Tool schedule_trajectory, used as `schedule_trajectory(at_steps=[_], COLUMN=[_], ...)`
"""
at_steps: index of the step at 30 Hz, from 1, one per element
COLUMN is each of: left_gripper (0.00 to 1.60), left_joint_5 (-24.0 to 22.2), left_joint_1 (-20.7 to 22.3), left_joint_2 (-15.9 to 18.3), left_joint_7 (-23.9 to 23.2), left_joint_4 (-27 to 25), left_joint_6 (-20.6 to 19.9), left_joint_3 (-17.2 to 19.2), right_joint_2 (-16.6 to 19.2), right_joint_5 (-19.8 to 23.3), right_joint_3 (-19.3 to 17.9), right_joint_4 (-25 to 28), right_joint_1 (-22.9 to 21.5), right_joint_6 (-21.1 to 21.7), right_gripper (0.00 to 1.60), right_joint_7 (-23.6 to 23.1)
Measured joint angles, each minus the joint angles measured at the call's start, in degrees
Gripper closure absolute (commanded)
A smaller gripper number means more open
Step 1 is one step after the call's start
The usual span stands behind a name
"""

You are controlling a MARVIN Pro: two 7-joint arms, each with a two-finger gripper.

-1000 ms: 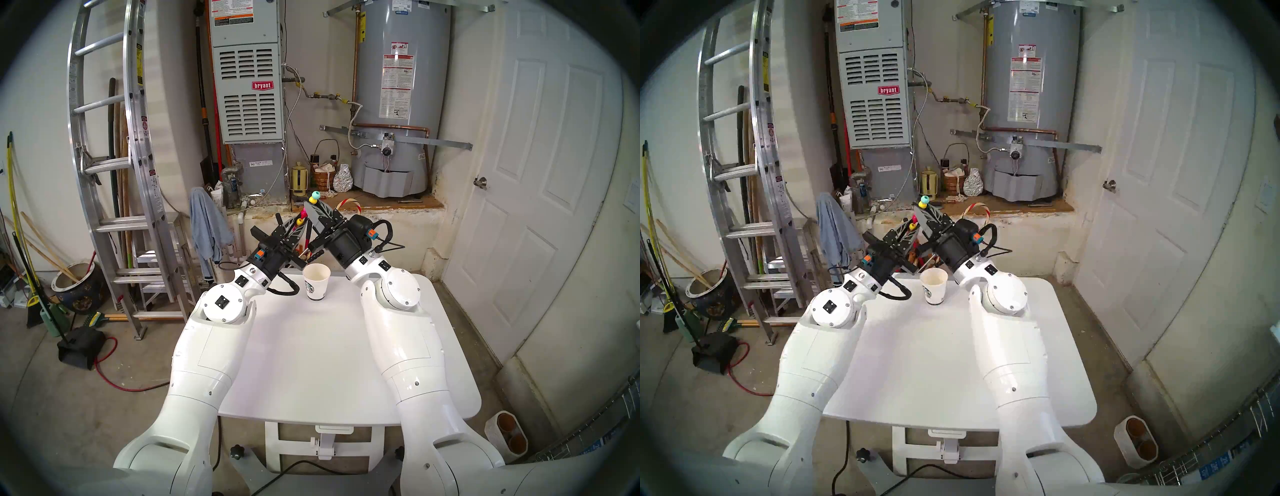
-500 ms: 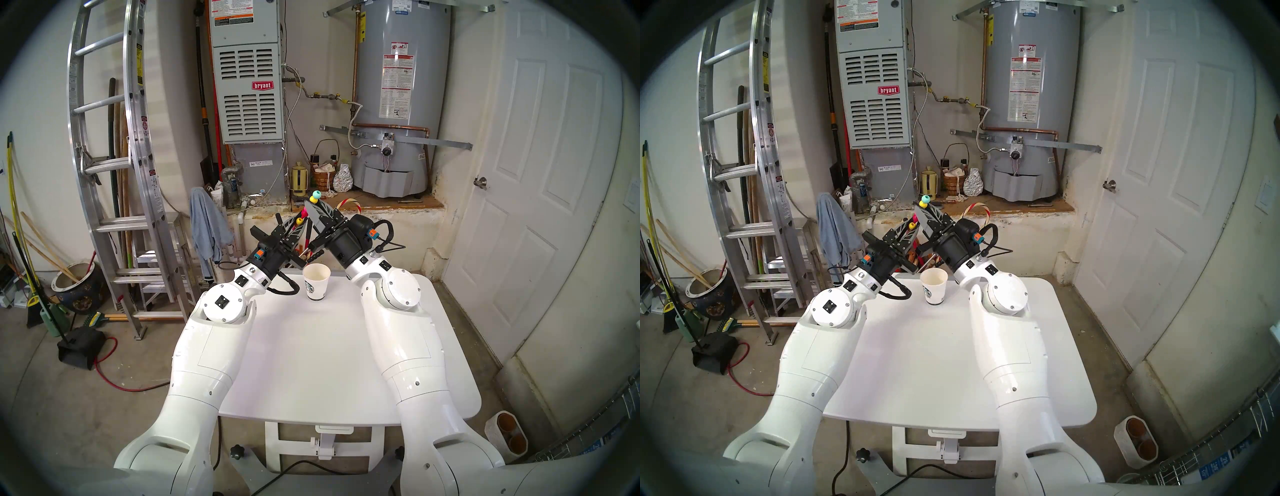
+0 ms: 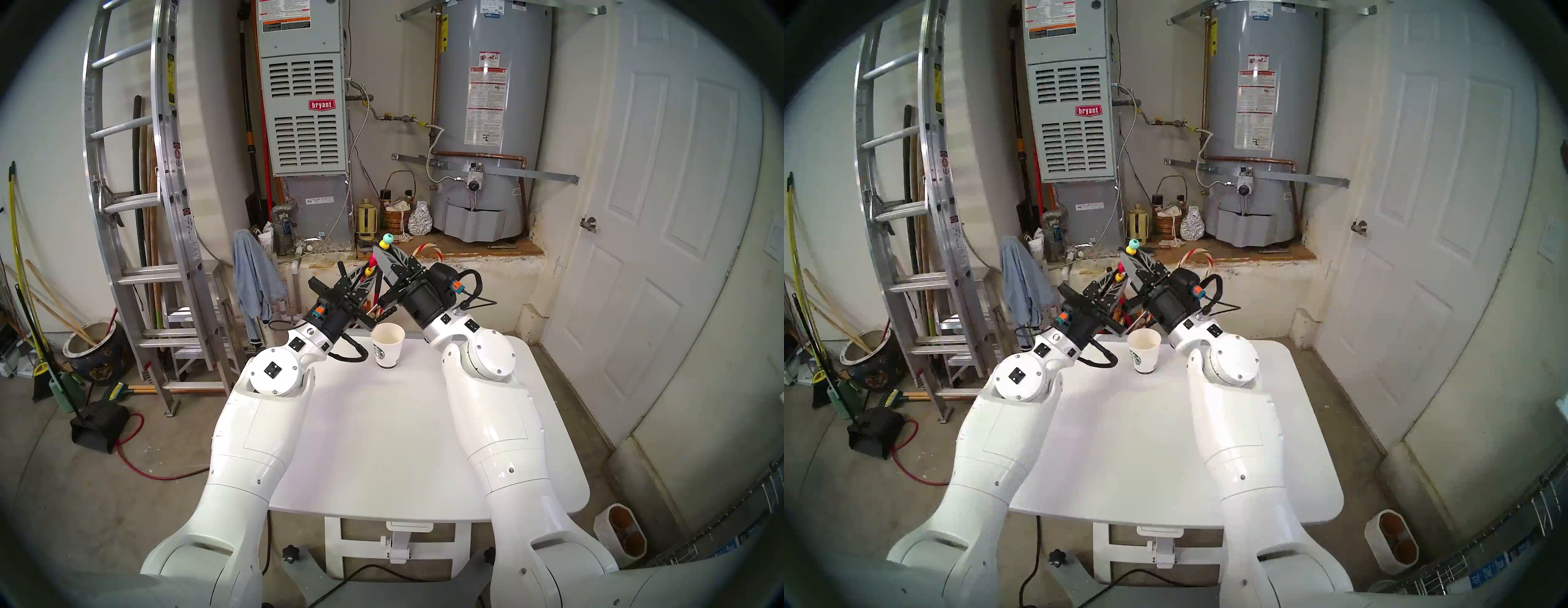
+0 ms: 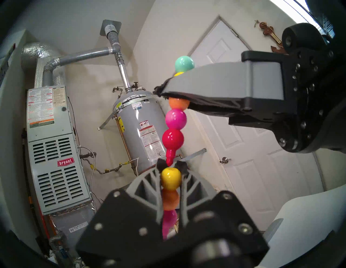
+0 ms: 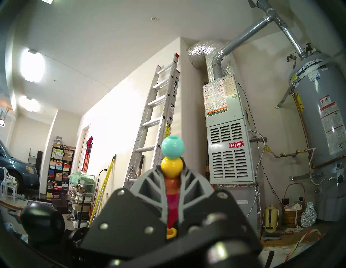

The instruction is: Switch the marker to another color

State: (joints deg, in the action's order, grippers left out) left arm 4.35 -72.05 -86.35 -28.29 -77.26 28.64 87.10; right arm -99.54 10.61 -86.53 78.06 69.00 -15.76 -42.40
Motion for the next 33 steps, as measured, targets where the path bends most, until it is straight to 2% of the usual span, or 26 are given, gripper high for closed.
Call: schedule_trajectory(at_steps=[23, 33], left_gripper=[1.6, 1.6], left_joint_5=[-0.1, -1.2], left_joint_1=[0.4, -0.2], left_joint_2=[-0.4, -0.6], left_joint_7=[-0.5, -2.2], left_joint_4=[0.2, -2.1], left_joint_6=[-0.1, -5.0], left_joint_3=[0.4, 0.8], right_joint_2=[0.0, 0.1], right_joint_5=[0.1, -3.3], right_joint_3=[0.0, 0.5], right_joint_4=[-0.7, -1.7], right_joint_1=[0.0, -0.2], right_joint_6=[-0.2, -2.9], right_gripper=[1.6, 1.6], right_joint_7=[0.0, 1.4])
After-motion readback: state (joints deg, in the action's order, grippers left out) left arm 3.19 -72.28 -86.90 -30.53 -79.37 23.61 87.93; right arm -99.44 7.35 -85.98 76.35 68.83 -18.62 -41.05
